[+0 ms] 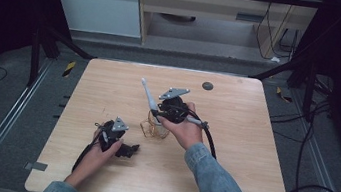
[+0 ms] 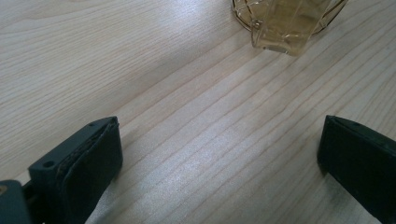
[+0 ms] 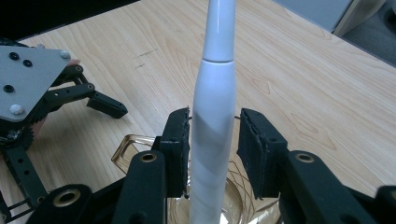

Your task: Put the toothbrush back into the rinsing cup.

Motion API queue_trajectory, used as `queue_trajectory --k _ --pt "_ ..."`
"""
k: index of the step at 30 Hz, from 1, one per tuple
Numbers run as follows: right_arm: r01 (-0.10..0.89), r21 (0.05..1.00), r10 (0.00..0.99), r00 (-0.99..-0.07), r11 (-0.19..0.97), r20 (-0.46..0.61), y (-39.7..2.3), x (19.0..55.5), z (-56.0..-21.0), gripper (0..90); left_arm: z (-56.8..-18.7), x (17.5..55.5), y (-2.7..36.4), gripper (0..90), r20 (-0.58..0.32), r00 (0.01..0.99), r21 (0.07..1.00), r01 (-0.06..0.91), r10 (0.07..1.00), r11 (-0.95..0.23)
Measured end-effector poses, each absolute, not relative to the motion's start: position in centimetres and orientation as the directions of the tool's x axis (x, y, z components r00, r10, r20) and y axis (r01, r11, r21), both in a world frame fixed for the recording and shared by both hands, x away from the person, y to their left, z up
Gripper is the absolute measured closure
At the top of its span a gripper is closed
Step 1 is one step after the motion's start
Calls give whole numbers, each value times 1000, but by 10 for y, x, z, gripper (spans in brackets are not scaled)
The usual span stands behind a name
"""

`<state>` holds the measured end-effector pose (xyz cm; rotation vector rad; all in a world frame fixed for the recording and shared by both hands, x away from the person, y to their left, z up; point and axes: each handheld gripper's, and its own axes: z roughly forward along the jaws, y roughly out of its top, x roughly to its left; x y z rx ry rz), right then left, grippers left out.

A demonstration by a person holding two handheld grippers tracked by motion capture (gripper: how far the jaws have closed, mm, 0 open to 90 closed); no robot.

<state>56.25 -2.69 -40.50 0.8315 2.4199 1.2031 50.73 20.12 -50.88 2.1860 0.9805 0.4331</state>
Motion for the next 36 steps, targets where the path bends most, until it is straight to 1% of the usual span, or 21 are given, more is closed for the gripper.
queue_trajectory --k 11,20,30,36 --pt "355 807 626 -779 471 -22 -32 561 -402 632 -509 507 201 0 20 659 709 521 752 -475" --pt "355 814 635 -772 459 -21 -36 558 -399 588 -509 507 201 0 19 659 709 521 752 -475" --pt "359 829 650 -760 428 -7 -39 557 -396 483 -509 507 201 0 20 659 709 521 752 -475" --pt "369 838 666 -746 403 8 -42 555 -392 377 -509 507 201 0 20 659 709 521 752 -476"
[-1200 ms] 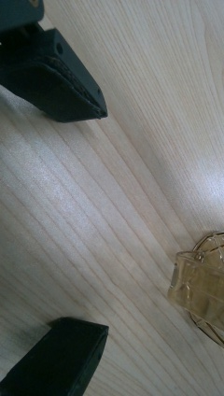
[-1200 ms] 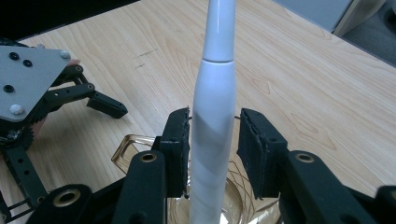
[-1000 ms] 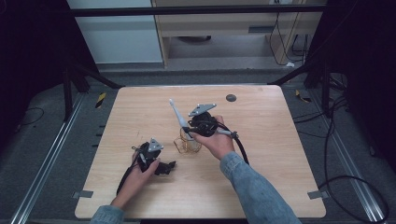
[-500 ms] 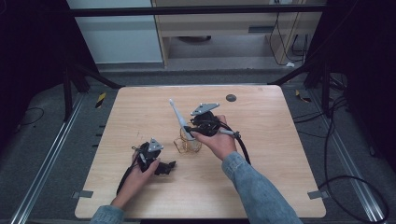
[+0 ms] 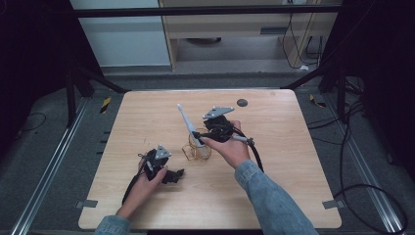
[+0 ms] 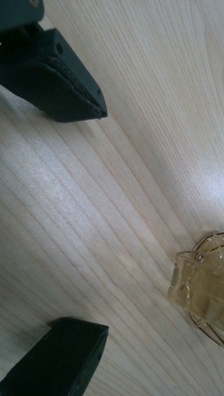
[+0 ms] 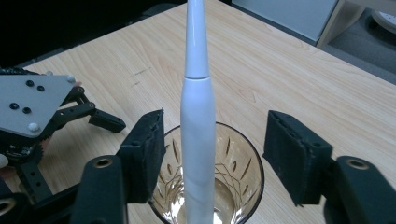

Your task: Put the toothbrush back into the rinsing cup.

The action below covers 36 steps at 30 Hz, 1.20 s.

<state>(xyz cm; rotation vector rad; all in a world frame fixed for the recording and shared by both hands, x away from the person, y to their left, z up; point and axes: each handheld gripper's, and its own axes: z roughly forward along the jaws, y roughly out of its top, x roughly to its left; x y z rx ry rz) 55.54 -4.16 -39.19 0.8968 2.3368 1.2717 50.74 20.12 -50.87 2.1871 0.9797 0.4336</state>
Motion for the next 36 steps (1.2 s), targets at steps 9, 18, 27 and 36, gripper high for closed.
queue_trajectory --k 9,18,27,36 --pt "362 849 679 -735 385 5 -46 553 -389 225 -509 507 201 0 20 659 709 520 752 -476" --pt "338 842 699 -712 421 -64 -51 549 -389 108 -509 507 201 0 20 659 709 521 752 -475" --pt "330 854 713 -698 403 -67 -61 547 -386 94 -509 507 201 0 21 659 710 520 751 -476" --pt "342 869 759 -649 358 -58 -79 549 -388 105 -509 507 201 0 19 658 710 521 752 -474"
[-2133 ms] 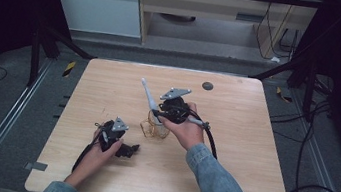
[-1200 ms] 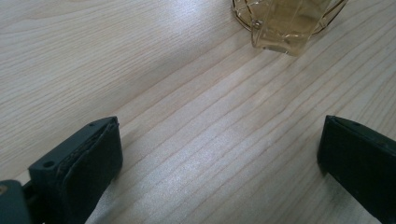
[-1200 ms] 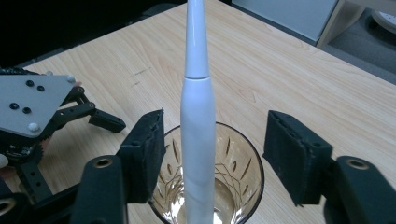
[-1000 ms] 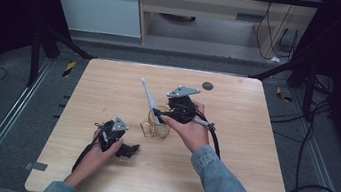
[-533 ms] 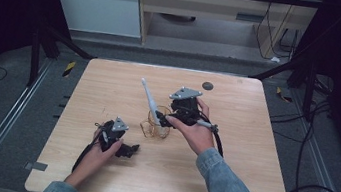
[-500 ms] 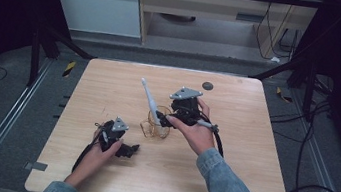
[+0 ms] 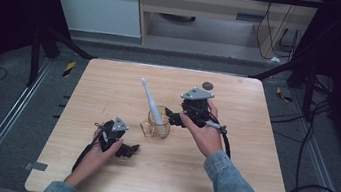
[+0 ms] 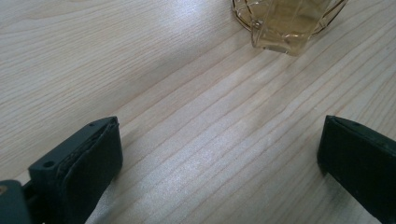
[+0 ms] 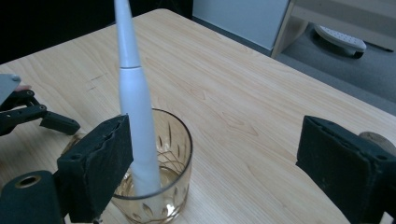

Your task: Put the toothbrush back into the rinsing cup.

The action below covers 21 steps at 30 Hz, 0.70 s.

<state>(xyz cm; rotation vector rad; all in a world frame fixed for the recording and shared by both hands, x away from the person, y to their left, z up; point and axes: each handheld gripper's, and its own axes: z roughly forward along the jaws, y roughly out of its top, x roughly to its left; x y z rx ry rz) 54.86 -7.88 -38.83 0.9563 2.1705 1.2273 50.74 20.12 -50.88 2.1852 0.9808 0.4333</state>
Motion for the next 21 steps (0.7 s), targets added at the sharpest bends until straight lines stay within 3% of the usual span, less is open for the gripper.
queue_trajectory --k 21 --pt "428 858 819 -573 284 15 -140 542 -403 106 -509 507 201 0 21 660 708 521 751 -477"
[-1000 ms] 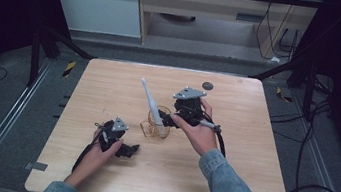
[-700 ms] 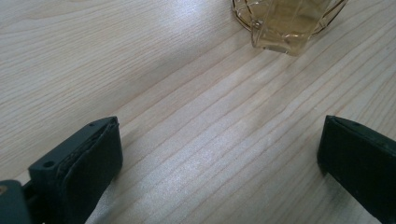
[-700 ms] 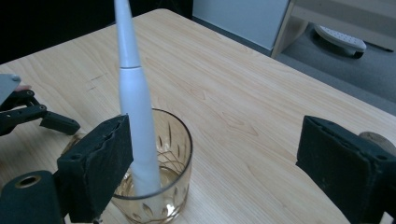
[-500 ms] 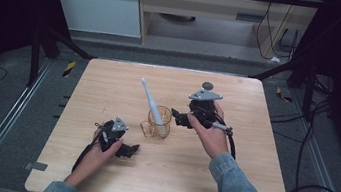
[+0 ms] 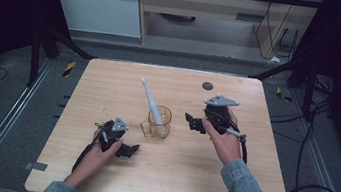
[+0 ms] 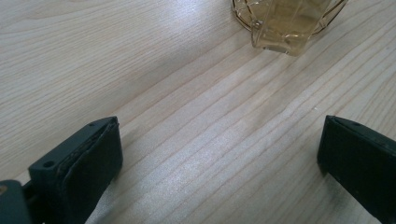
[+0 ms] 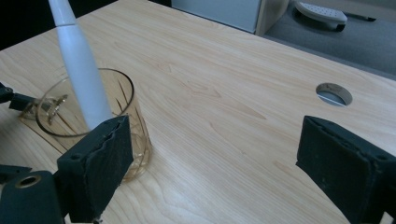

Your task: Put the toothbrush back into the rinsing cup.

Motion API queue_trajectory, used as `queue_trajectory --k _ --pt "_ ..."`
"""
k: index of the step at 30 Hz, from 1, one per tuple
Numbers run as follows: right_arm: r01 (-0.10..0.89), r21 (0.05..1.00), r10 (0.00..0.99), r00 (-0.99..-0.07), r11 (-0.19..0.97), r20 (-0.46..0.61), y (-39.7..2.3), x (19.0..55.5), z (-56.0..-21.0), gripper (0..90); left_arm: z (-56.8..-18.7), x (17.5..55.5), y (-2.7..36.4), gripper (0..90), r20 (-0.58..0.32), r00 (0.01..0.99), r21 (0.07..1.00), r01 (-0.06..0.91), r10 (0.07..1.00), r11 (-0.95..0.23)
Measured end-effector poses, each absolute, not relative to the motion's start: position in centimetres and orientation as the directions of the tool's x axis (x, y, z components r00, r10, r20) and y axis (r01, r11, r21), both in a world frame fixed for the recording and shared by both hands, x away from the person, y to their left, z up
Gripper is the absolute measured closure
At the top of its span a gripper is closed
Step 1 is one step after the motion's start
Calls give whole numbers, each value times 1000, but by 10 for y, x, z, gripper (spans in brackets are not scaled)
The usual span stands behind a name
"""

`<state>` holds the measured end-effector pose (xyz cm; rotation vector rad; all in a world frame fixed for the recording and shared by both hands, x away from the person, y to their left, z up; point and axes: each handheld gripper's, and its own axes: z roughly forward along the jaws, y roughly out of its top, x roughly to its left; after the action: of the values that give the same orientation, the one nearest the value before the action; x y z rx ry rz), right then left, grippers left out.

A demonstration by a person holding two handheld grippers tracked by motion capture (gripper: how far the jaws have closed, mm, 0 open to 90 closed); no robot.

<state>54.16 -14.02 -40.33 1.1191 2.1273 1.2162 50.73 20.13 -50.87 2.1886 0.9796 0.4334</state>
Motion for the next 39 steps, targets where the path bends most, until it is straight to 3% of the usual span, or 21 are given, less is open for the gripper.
queue_trajectory --k 39 --pt "552 800 900 -435 237 34 -225 516 -449 131 -509 507 201 0 20 658 709 521 752 -474"
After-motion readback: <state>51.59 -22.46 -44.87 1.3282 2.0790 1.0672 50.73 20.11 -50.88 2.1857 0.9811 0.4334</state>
